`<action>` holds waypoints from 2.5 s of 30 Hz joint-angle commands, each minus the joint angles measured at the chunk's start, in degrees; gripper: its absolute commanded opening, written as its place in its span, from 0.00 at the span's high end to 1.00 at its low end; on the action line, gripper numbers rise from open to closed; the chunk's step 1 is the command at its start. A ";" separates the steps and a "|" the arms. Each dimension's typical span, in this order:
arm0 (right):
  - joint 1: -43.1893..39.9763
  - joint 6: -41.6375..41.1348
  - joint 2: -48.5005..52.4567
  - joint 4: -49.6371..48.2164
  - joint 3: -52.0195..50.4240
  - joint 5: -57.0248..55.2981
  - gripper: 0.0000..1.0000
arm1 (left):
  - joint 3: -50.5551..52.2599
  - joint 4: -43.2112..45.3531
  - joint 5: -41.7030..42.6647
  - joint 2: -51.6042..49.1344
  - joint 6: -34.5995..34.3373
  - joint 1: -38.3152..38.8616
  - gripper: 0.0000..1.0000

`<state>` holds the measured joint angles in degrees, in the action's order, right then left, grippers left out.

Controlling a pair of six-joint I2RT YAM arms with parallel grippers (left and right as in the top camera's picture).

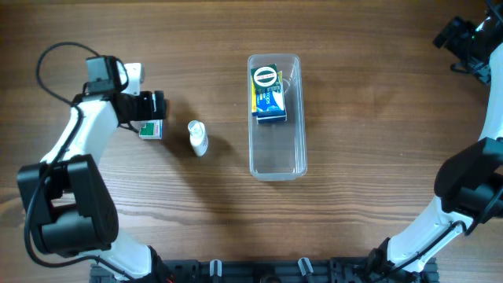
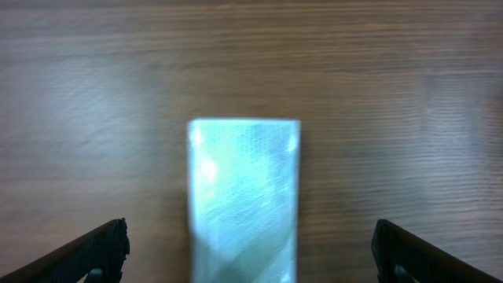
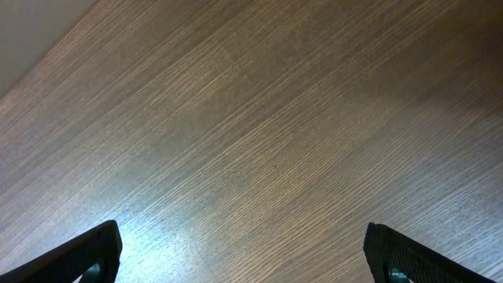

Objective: Pack container
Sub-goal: 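Reach the left gripper to the white-green medicine box and grasp it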

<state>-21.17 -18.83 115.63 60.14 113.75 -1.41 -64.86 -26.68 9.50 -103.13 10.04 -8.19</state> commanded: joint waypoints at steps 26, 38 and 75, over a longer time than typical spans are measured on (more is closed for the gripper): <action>0.09 -0.70 0.70 -0.17 0.13 -0.72 0.00 | -0.02 -0.68 -4.63 -5.29 0.26 1.42 0.00; 0.11 -0.70 0.70 -0.17 0.13 -0.72 0.00 | -0.02 -0.50 -4.66 -5.51 0.26 1.42 0.00; 0.09 -0.70 0.70 -0.17 0.13 -0.72 0.00 | -0.02 -0.90 -6.56 -6.93 0.00 1.44 0.34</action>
<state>-21.17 -18.83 115.61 60.14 113.75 -1.41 -64.86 -27.62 3.22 -109.19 10.11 -6.55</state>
